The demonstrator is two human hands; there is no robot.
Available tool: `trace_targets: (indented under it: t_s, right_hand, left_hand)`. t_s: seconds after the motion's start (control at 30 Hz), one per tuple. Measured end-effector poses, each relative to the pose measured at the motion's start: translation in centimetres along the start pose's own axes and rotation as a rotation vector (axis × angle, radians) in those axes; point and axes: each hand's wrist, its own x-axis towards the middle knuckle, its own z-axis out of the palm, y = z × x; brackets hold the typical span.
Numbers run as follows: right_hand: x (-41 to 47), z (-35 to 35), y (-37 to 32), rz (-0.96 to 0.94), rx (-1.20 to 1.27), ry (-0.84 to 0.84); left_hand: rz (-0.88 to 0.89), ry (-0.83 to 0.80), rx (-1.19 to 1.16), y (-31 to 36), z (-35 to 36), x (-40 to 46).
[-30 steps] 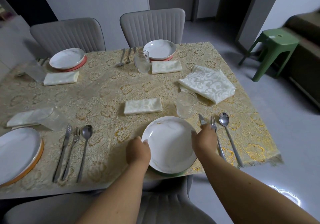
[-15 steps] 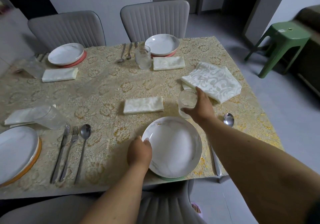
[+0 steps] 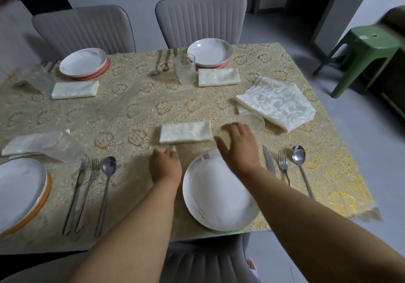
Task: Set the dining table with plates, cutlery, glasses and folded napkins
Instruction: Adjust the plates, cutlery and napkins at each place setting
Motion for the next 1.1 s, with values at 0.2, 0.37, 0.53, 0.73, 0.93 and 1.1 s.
trace_targets:
  t_s: [0.2,0.37,0.53,0.73,0.93,1.1]
  right_hand:
    - [0.4,4.2,-0.9,0.187,0.045,-0.419]
    - [-0.6,3.6,-0.5,0.159,0.003,-0.104]
    - [-0.8,1.8,1.8,0.153,-0.062,0.406]
    - [0.5,1.3,5.0,0.454,0.011,0.121]
    - [1.3,0.5,6.7,0.496,0.165,-0.026]
    - [1.2,0.4,7.2,0.517,0.188,-0.013]
  left_hand:
    - [-0.189,0.006,-0.007,1.7,0.2,5.4]
    - [-0.205,-0.103,0.117,2.2,1.4,7.7]
    - [-0.086,-0.212,0.206,2.1,2.5,8.0]
    - [-0.034,-0.315,0.298,3.0,2.6,7.1]
    - [0.009,-0.388,0.3,3.4,3.4,5.8]
    - [-0.002,-0.384,0.332,3.8,3.8,5.4]
